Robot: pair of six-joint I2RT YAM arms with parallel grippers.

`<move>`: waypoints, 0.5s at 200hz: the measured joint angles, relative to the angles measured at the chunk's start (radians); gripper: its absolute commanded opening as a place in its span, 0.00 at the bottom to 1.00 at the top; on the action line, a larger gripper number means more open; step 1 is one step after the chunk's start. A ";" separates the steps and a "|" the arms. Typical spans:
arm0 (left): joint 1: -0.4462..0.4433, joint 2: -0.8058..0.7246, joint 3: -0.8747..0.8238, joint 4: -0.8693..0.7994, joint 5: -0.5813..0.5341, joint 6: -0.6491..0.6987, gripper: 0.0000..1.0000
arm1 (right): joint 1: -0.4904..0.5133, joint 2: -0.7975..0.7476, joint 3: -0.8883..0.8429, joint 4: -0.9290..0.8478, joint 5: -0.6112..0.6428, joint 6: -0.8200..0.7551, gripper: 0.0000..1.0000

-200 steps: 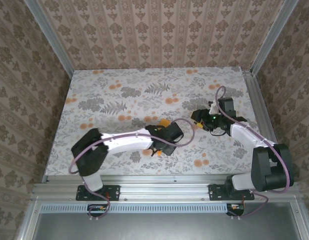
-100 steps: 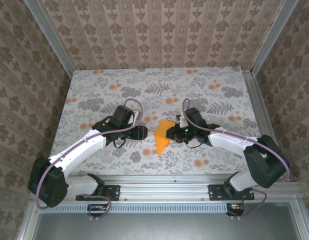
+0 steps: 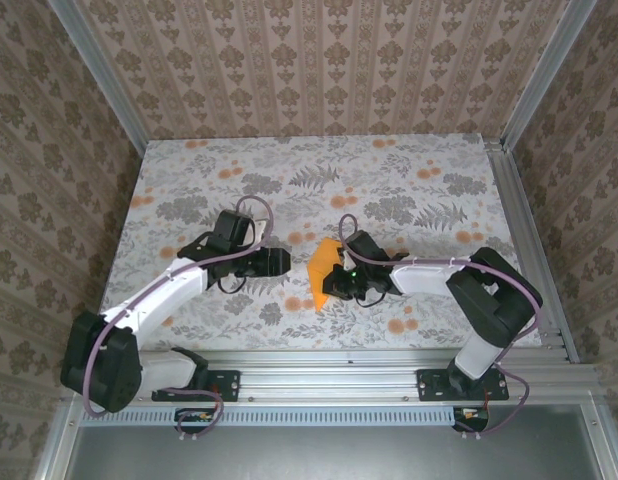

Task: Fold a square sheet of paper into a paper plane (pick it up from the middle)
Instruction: Perform the fifth fold on the wing at the bottom-center of the table.

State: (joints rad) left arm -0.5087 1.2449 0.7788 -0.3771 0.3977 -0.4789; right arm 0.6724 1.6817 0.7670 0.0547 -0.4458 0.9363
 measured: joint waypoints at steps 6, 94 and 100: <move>0.000 0.005 0.000 0.004 0.003 0.000 0.62 | 0.000 0.009 0.000 0.005 0.001 0.000 0.12; -0.008 0.031 -0.050 0.086 0.051 -0.054 0.63 | -0.005 0.055 -0.004 0.026 0.002 -0.016 0.07; -0.013 0.036 -0.058 0.098 0.051 -0.064 0.62 | -0.006 0.055 -0.008 0.033 -0.001 -0.017 0.06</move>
State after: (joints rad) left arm -0.5217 1.2808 0.7208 -0.2787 0.4488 -0.5430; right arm 0.6659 1.7363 0.7589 0.0879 -0.4465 0.9195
